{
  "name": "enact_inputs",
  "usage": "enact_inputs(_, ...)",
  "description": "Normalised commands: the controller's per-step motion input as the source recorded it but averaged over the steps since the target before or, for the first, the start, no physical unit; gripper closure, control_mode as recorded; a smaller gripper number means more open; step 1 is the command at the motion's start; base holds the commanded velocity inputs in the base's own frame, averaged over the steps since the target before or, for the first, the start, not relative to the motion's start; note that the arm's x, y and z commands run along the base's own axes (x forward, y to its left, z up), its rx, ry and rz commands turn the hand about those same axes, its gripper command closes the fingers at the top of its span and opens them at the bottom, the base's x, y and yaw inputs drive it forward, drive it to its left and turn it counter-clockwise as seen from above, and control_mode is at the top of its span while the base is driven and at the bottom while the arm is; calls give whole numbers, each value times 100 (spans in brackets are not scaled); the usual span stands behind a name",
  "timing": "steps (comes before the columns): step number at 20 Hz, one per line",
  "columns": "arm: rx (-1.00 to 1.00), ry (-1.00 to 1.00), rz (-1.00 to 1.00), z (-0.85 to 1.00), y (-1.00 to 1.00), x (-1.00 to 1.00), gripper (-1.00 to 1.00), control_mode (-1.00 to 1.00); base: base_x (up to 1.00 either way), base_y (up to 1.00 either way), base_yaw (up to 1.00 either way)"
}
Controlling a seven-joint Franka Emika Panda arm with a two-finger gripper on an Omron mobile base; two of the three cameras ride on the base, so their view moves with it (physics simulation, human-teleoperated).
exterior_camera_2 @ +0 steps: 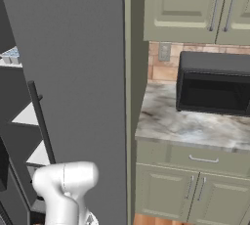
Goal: Open the freezer door, pick up the ice cube tray from the freezer, and place it on the dining counter.
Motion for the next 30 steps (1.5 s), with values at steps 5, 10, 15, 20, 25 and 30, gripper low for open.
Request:
enact_inputs(5,12,-9,18,36,-57,9,-100,-100,0,0,0)
enact_inputs(10,16,0,19,14,-24,64,-100,-100,0,0,0)
enact_inputs(15,17,0,23,6,0,83,-100,-100,0,0,0)
enact_inputs(20,12,0,24,0,0,71,-100,-100,0,0,0)
enact_inputs(25,3,0,29,-5,5,44,-100,-100,0,0,0)
enact_inputs(30,0,0,26,-21,51,11,-100,-100,0,0,0)
